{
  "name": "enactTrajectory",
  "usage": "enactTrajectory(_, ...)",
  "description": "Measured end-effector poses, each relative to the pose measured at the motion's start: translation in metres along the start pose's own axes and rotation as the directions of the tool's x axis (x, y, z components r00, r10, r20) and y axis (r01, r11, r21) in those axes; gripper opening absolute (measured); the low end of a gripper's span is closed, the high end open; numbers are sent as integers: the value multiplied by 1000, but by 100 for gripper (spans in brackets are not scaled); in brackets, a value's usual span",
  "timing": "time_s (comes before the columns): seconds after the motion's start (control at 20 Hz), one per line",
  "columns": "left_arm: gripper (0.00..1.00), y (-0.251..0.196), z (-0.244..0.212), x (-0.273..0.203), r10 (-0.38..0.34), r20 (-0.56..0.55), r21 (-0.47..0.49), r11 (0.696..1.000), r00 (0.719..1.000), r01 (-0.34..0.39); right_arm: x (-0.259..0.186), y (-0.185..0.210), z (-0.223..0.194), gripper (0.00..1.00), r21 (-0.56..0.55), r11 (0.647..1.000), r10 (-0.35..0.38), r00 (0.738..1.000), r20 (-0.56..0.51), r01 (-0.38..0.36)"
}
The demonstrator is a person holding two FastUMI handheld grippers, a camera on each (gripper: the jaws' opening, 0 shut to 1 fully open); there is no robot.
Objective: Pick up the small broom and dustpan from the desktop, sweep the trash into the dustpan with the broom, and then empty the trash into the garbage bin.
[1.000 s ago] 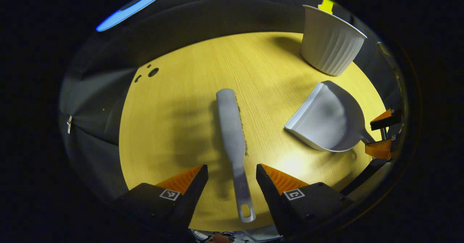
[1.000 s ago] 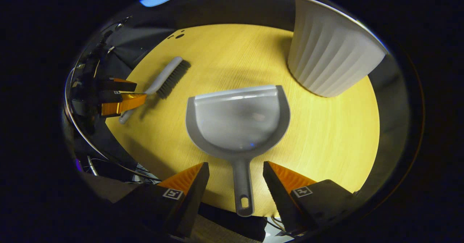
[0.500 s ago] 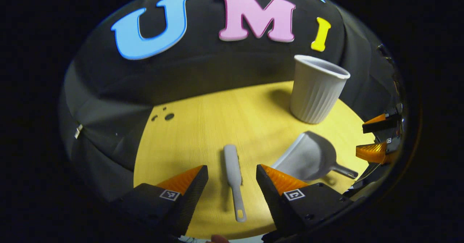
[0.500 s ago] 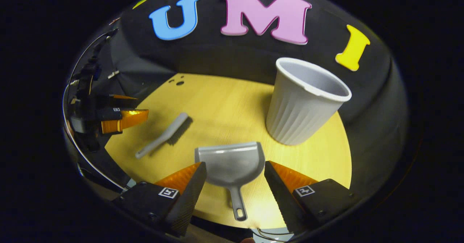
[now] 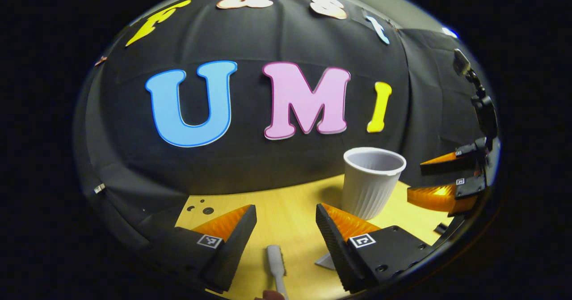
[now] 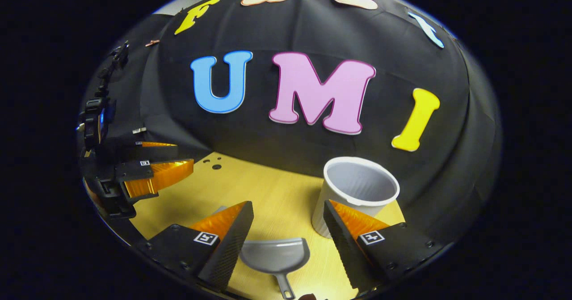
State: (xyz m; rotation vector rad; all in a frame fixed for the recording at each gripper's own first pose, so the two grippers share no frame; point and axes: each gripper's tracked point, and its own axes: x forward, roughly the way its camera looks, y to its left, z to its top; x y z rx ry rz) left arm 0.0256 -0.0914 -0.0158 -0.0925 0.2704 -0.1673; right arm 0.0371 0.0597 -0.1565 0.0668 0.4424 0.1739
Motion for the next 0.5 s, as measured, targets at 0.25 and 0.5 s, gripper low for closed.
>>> enactTrajectory(0.25, 88, -1, 25, -11, -45, 55, -79, 996, 997, 49, 0, 1, 14, 98, 32, 999, -27, 998, 54, 26)
enactTrajectory(0.5, 88, -2, 18, -10, -124, 55, -102, 986, 991, 129, 5, 9, 30, 98, 57, 997, -65, 994, 82, 60)
